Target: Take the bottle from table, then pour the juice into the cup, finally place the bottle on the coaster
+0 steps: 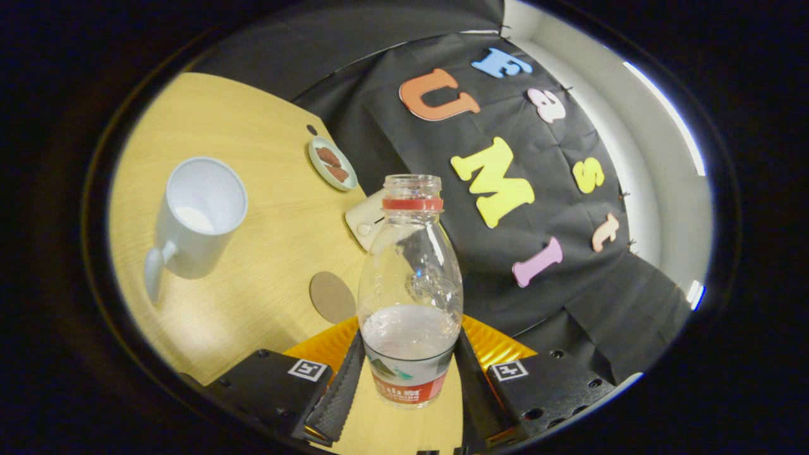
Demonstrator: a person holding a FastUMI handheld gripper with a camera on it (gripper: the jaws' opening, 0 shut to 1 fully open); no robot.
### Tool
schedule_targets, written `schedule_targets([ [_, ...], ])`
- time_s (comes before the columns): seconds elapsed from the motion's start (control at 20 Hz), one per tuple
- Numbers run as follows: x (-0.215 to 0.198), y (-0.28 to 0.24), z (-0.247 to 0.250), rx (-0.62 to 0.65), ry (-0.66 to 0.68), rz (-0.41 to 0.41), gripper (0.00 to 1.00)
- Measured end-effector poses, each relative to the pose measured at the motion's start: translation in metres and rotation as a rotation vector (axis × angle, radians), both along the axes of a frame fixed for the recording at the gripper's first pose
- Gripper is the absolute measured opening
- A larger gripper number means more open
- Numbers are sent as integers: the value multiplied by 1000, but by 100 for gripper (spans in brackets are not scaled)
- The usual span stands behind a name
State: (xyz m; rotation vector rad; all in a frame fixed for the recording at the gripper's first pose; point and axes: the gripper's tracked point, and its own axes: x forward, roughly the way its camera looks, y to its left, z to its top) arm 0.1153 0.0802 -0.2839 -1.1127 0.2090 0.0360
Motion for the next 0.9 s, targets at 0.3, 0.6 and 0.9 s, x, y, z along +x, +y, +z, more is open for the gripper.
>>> schedule_targets([
  [0.3, -2, 4, -1, -182, -50, 51, 79],
  [0.6, 1, 16, -5, -356, -54, 128, 79],
  [0.9, -1, 32, -6, -492, -80, 192, 79],
])
